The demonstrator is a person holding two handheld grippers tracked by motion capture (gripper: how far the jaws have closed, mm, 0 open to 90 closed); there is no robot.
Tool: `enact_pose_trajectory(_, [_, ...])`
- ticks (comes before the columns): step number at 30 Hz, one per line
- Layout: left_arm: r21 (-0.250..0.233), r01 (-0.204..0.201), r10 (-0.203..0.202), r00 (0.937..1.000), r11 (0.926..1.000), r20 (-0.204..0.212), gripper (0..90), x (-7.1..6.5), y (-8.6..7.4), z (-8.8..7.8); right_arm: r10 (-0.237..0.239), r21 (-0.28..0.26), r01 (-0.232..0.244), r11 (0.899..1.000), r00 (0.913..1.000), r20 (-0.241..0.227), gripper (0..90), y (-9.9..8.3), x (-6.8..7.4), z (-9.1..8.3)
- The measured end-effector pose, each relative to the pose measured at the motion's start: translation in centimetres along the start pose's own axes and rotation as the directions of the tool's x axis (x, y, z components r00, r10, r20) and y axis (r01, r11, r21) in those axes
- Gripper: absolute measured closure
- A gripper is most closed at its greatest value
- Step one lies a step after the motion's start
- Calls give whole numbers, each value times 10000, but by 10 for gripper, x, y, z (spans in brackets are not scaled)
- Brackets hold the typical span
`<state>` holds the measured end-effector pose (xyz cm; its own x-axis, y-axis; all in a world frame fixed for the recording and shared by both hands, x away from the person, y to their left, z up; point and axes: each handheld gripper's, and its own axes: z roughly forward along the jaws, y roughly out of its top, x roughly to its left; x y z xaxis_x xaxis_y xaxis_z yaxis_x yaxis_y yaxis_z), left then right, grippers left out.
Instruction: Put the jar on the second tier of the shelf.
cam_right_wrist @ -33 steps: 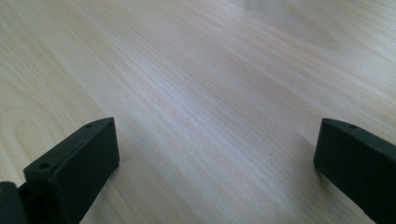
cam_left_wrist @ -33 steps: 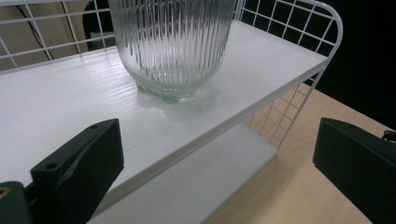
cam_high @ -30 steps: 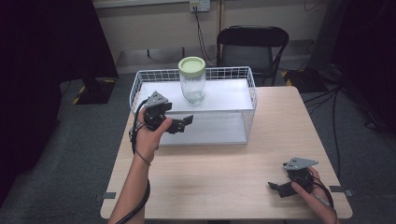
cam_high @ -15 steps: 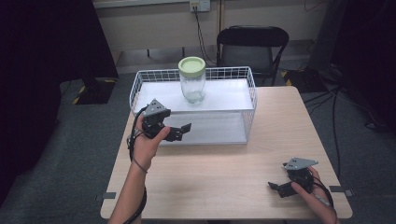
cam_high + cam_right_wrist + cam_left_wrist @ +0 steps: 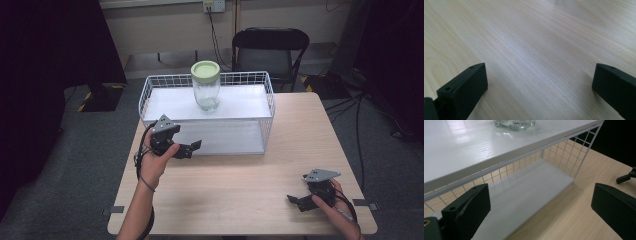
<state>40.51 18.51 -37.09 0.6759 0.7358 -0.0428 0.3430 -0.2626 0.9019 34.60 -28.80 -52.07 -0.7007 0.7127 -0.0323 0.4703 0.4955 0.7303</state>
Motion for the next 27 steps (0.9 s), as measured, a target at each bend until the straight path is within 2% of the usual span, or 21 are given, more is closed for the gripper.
enact_pose_trajectory(10, [55,60,-60,10000,10000,1,18,1,-14,0,-3,-3,3,10000,10000,2,0,0,0,0])
enact_pose_trajectory(14, [238,-34,35,10000,9997,-50,18,3,-20,0,-1,-1,1,10000,10000,1,0,0,0,0])
enact_pose_trajectory(27, [338,194,-193,9998,9992,-34,18,7,-36,-4,-1,0,1,10000,10000,2,0,0,0,0])
